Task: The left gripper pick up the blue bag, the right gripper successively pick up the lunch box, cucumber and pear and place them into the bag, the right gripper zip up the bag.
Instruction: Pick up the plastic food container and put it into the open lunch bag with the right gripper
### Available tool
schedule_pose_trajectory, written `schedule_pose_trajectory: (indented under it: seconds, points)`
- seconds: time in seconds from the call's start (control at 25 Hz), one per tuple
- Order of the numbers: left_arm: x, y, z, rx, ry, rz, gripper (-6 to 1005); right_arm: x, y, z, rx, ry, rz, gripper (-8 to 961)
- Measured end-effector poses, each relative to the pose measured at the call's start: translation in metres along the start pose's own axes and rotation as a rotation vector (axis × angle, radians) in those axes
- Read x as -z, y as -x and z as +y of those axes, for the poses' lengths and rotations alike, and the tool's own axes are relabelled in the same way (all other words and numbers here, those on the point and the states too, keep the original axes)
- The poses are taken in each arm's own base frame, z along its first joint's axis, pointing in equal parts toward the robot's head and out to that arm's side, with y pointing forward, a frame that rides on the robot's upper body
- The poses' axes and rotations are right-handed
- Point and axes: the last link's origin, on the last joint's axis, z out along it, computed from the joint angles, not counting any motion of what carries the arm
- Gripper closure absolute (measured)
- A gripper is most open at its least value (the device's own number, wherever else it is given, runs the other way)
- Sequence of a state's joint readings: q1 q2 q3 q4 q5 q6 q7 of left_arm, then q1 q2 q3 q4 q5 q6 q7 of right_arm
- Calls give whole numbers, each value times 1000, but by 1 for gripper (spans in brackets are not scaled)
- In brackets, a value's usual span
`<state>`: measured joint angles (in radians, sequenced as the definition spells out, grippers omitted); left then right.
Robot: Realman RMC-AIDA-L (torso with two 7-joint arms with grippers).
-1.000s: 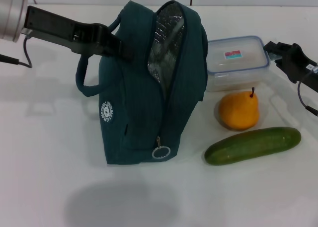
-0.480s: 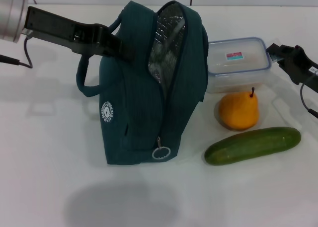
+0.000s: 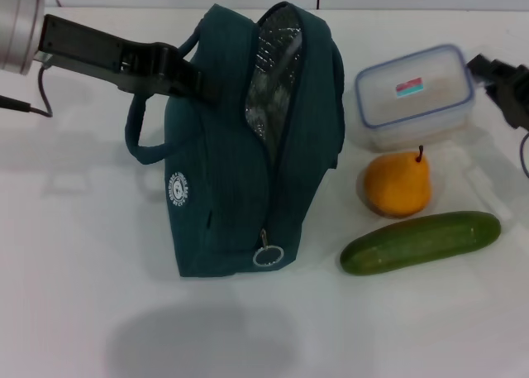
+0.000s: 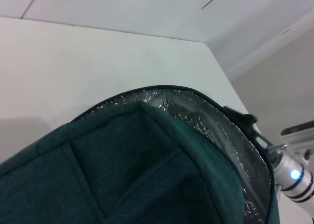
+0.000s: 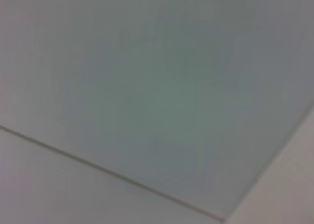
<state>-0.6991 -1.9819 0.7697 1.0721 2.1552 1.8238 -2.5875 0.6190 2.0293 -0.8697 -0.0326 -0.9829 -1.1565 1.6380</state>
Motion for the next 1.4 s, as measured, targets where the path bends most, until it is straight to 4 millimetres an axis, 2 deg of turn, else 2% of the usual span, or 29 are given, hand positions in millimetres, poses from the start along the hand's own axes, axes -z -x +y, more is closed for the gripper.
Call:
schedule_pose_trajectory:
  seconds: [0.2, 0.64, 0.84, 0.92, 1.12, 1.4]
  points:
    - [-2, 3, -3, 13, 14, -1, 959, 12, 7, 4, -7, 63, -64, 853]
    - [-5, 5, -6, 22, 23, -1, 959, 23, 20, 22, -40, 206, -134, 855]
    - [-5, 5, -6, 22, 25, 0, 959, 23, 30, 38, -88, 314, -162, 852]
    - [-5, 5, -5, 22, 25, 0, 959, 18, 36, 50, -98, 374, -161, 851]
    - [-6, 4, -5, 20, 26, 0, 959, -8, 39, 87, -116, 529, -98, 848]
    - [-6, 2, -3, 14, 29, -1, 959, -56, 24, 137, -122, 648, 38, 843]
